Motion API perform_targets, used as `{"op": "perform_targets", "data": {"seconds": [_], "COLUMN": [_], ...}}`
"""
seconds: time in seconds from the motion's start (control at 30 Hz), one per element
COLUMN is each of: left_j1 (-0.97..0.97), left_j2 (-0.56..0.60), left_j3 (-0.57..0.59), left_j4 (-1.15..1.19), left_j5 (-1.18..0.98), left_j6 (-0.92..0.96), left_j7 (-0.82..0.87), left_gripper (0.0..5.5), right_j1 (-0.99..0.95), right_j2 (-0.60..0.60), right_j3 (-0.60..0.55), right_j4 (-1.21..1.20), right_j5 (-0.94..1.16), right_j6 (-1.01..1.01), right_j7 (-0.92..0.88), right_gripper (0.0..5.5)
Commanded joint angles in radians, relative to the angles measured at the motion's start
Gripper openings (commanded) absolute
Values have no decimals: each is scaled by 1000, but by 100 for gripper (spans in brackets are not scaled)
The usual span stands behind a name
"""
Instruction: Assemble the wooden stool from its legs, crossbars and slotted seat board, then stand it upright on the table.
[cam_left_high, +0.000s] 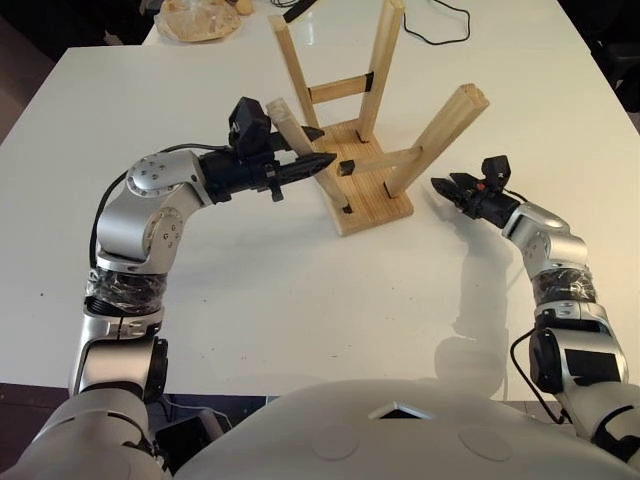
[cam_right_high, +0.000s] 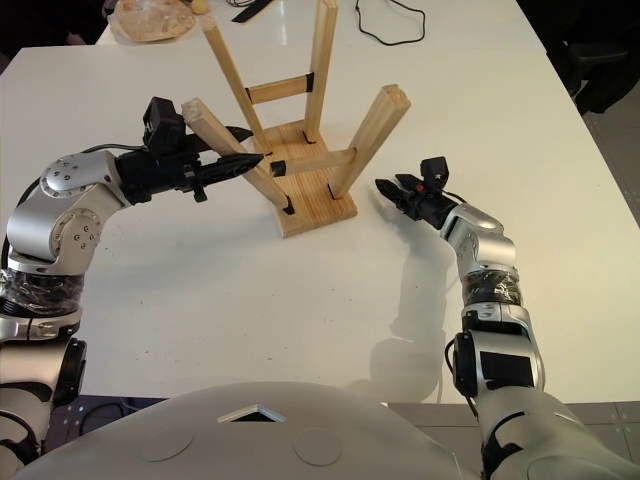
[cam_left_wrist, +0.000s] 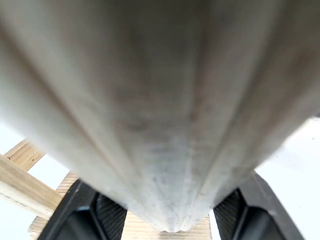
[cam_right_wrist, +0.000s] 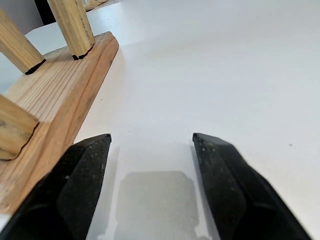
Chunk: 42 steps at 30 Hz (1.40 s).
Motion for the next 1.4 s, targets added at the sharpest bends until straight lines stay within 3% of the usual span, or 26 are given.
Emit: {"op": "perform_targets", "data": {"seconds": [0.03, 0.3, 0.37, 0.57, 0.73, 1.03, 1.27, 1.4], "left_j1": [29, 85, 104, 119, 112, 98, 84, 62], "left_j2": [62, 80, 71, 45, 28, 36, 58, 88], "left_j3": [-50, -52, -45, -30, -33, -53, -76, -99], "left_j4": [20, -31, -53, -72, -77, -113, -124, -112], "left_j5": [113, 150, 147, 120, 122, 112, 108, 112], "left_j6": [-4, -6, 0, 22, 62, 150, 177, 204], "left_j7": [1, 44, 67, 114, 161, 192, 165, 132], "left_gripper": [204, 204, 204, 204, 204, 204, 204, 204], "right_j1": [2, -190, -245, -326, -196, -69, -68, -64], "right_j2": [-11, -36, -27, 4, -42, 18, 24, 31], "right_j3": [-33, -190, -181, -84, 261, 505, 659, 631], "right_j4": [-113, -494, -674, -1061, -1107, -874, -658, -664], "right_j5": [10, 203, 325, 649, 284, -127, -371, -362], "right_j6": [13, 149, 228, 368, 280, 16, -118, -108], "right_j7": [-42, -188, -197, -225, -226, -266, -216, -180], "right_gripper": [302, 302, 302, 227, 150, 1, 0, 0]}}
